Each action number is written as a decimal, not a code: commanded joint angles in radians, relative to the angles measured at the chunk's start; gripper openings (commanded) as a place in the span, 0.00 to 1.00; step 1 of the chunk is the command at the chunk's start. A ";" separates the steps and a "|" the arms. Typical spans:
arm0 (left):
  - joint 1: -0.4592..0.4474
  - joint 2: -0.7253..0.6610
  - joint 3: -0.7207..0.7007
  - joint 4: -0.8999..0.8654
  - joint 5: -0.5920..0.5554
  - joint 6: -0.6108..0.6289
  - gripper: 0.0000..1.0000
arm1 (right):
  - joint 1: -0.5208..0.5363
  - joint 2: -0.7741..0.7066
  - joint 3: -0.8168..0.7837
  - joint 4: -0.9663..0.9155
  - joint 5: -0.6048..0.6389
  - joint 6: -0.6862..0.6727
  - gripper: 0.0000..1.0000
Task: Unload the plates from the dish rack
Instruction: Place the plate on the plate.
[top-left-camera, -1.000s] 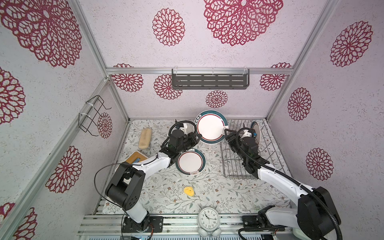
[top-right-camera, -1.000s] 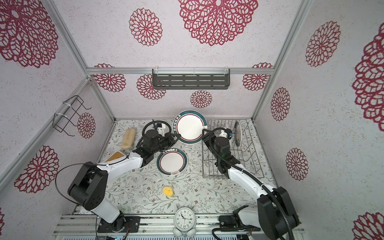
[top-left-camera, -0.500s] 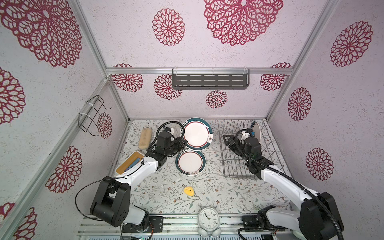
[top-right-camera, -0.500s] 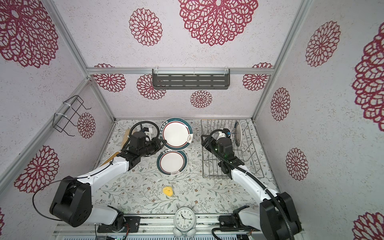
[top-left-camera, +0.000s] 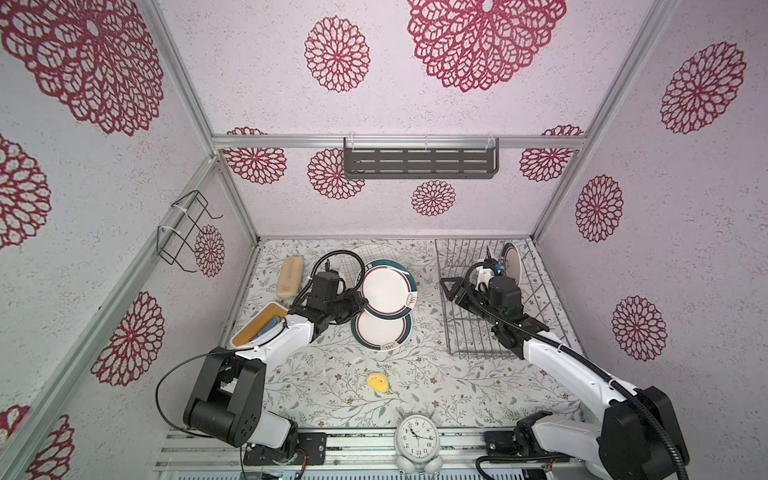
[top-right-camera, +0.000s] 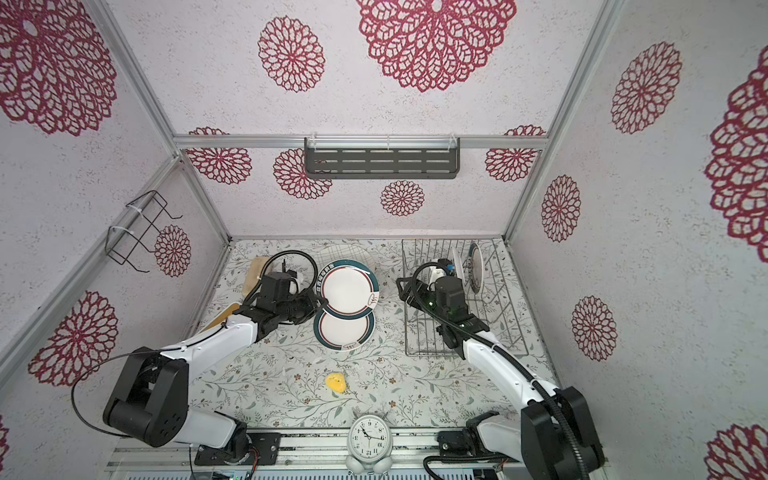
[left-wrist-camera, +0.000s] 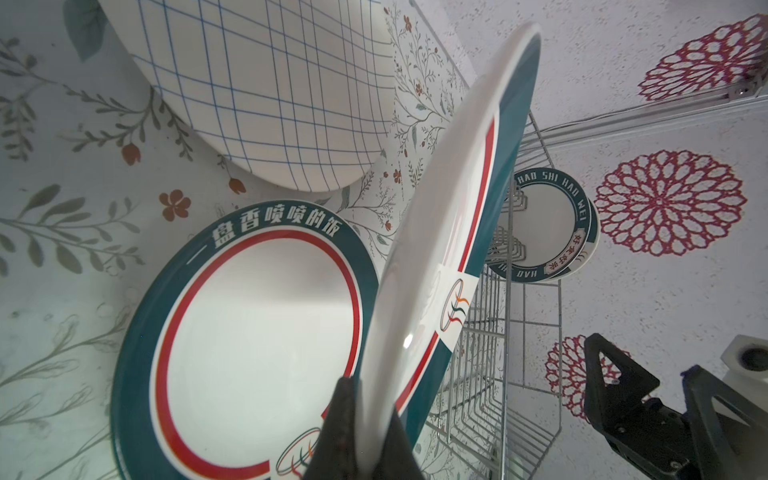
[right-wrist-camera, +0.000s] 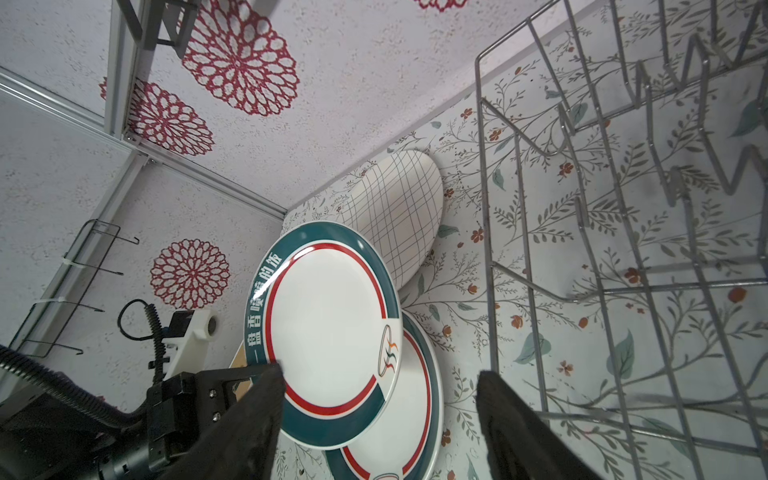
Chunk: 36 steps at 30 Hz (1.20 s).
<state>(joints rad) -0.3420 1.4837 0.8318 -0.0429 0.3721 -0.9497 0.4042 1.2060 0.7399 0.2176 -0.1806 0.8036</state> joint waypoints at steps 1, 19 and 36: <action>0.003 0.014 -0.015 0.034 0.039 0.001 0.00 | -0.004 -0.024 -0.015 0.027 -0.013 -0.024 0.76; 0.007 0.030 -0.136 0.176 0.077 -0.100 0.00 | -0.004 0.043 -0.007 0.069 -0.054 -0.018 0.77; 0.011 0.004 -0.214 0.229 0.067 -0.150 0.00 | -0.004 0.059 -0.007 0.082 -0.066 -0.016 0.78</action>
<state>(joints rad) -0.3374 1.5185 0.6243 0.1059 0.4297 -1.0904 0.4042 1.2598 0.7181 0.2649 -0.2291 0.8036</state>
